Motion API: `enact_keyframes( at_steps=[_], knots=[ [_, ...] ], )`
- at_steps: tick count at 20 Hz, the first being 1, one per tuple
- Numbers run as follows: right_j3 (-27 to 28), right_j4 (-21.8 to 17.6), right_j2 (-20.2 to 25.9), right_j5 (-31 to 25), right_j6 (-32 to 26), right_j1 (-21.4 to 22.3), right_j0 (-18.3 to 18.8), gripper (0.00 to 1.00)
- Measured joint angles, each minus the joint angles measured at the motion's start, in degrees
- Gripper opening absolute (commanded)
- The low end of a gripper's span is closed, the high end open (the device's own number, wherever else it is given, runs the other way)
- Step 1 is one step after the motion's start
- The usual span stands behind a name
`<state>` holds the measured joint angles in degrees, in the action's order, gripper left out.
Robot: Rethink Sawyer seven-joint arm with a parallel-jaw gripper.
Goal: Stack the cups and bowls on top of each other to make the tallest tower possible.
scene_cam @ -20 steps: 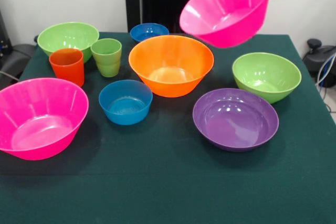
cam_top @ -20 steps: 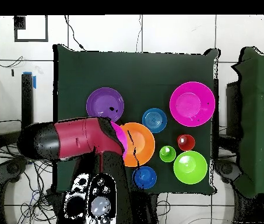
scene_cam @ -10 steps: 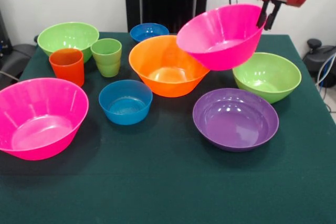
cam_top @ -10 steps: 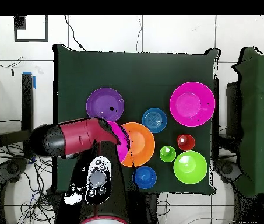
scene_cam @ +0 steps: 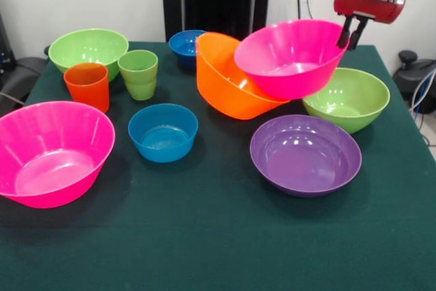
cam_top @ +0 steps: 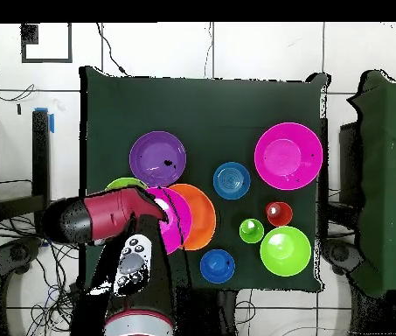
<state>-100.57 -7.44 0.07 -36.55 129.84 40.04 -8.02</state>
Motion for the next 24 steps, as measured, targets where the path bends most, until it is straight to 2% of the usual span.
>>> enact_keyframes(
  at_steps=[12, 18, 24],
  knots=[
    [-5.81, 5.05, -1.17, 0.77, 0.01, 1.7, -3.94, 0.0],
    [-8.07, 6.01, -1.86, -0.86, 0.01, 5.72, -4.75, 0.0],
    [-8.36, 5.99, -3.64, -5.65, 0.01, 10.85, -4.7, 0.0]
  ],
)
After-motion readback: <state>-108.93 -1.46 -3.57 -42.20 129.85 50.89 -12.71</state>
